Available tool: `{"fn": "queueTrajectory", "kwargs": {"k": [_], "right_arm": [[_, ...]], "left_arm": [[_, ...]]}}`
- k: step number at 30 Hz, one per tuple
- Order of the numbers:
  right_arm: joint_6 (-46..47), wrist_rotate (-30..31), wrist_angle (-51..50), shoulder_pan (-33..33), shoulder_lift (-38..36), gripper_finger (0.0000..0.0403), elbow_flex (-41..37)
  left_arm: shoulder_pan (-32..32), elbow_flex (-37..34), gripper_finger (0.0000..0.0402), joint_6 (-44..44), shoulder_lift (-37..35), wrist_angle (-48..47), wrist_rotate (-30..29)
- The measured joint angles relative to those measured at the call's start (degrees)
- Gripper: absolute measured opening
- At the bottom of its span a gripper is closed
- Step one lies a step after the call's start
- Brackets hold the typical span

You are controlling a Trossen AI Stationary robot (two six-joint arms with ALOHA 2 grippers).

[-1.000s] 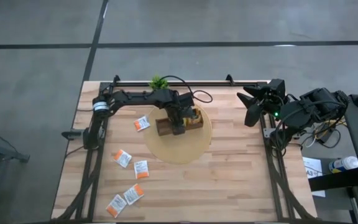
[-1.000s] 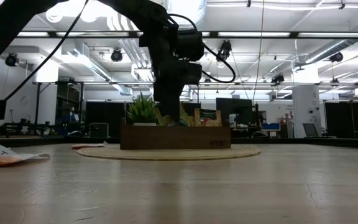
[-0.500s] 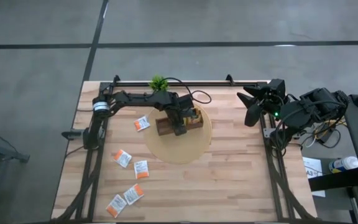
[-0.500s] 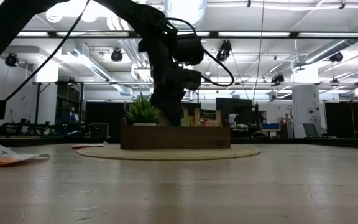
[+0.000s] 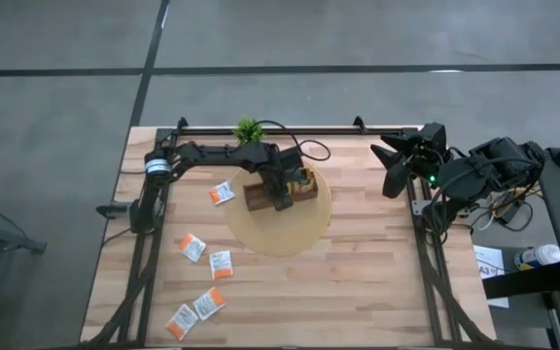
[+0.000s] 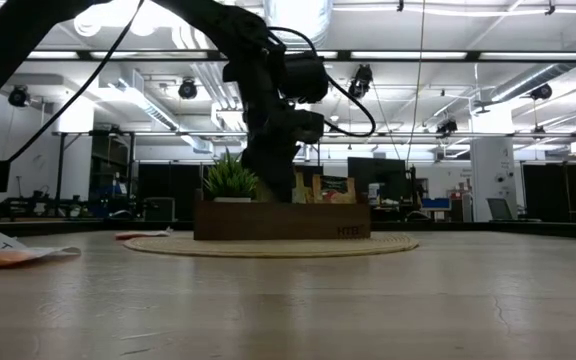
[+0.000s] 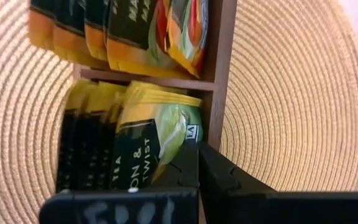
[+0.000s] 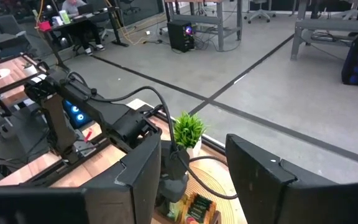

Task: Pick & Place Tea
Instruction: Put the yellow tea bag into the middle section of the wooden organizer

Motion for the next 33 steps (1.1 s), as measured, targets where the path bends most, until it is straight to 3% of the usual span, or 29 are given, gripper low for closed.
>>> {"fn": "queueTrajectory", "kwargs": {"k": [14,24,33], "right_arm": [[-0.2,0.0,0.0,0.0,0.0,0.0178,0.0],[-0.2,0.0,0.0,0.0,0.0,0.0178,0.0],[-0.4,-0.1,0.0,0.0,0.0,0.0178,0.0]], "left_arm": [[0.0,2.6,0.0001,-0.7,-0.1,-1.8,0.0],[0.0,2.6,0.0032,-0.8,-1.3,-2.7,-0.9],[-0.1,4.2,0.0035,-0.2,-2.8,-4.8,-2.6]]}}
